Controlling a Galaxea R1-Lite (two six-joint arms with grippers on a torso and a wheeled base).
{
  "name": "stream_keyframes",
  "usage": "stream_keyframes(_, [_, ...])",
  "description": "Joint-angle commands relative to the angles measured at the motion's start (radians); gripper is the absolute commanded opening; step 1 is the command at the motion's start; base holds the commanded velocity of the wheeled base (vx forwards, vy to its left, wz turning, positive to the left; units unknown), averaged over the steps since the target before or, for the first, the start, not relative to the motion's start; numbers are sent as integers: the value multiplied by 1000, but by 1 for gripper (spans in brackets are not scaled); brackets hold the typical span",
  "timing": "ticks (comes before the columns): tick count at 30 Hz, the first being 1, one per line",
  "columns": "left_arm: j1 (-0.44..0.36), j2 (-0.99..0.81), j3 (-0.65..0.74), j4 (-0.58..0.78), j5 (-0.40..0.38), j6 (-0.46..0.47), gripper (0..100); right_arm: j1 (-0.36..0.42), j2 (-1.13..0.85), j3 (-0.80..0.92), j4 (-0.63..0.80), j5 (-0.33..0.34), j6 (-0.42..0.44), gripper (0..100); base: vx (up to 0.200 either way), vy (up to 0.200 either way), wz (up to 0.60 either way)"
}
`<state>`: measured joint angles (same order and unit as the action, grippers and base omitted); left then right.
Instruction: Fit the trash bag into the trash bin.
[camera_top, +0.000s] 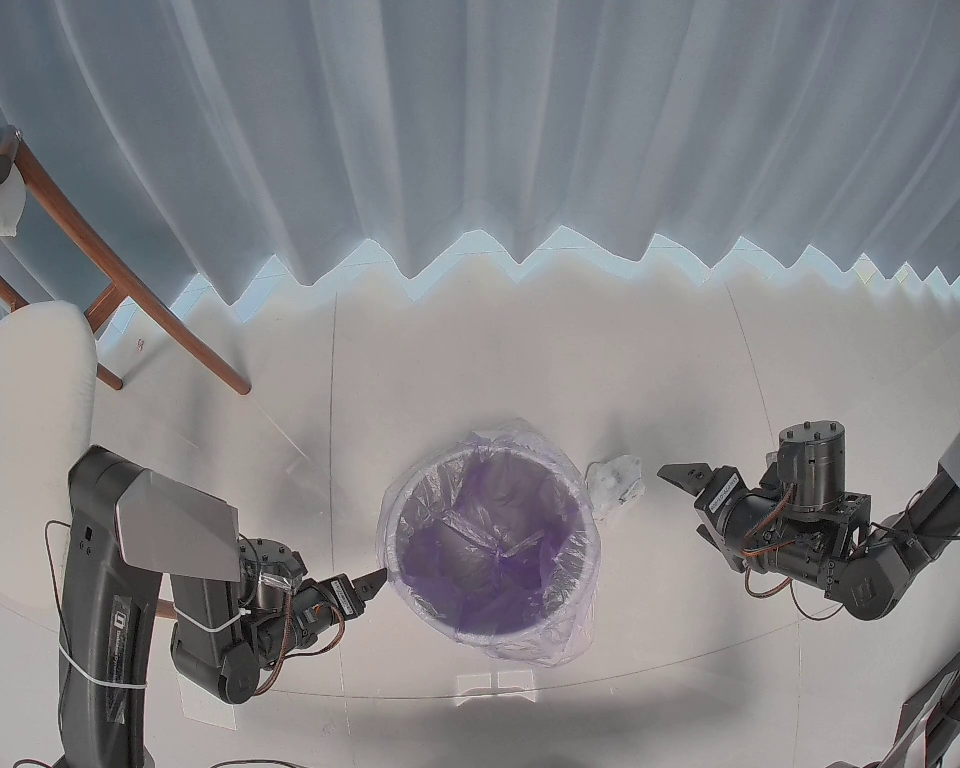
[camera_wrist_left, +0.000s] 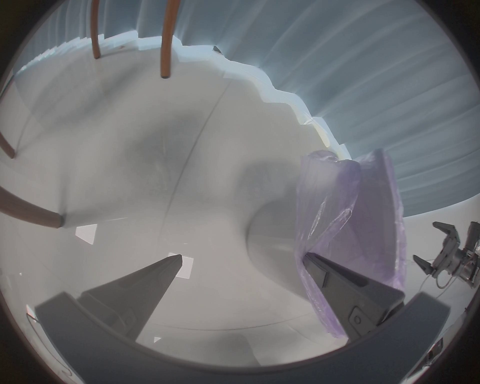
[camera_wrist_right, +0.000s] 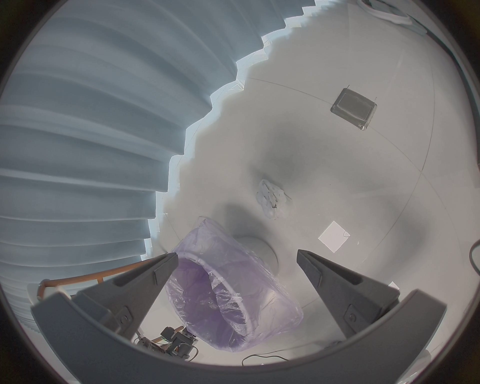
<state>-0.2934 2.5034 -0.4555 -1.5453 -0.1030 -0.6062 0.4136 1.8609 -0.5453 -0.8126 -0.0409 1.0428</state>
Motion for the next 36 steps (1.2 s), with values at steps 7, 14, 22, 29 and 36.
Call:
stream_keyframes(7, [-13,-71,150,-4,54,-7,100,2,26,1,-2,-2,2,100,0,0,0])
stream_keyframes(14, [-16,-179,213,-2,-135,-9,100,2,31,2,-23,-2,0,100,0,0,0])
stream_keyframes(22, [-16,-72,95,-2,-126,-9,100,2,32,2,-25,-21,2,100,0,0,0])
stream_keyframes(29, [-6,-37,67,-2,-127,-10,100,2,34,2,-27,-24,3,100,0,0,0])
stream_keyframes(36, [-9,0,9,-1,-124,-6,100,4,35,1,-27,-24,3,100,0,0,0])
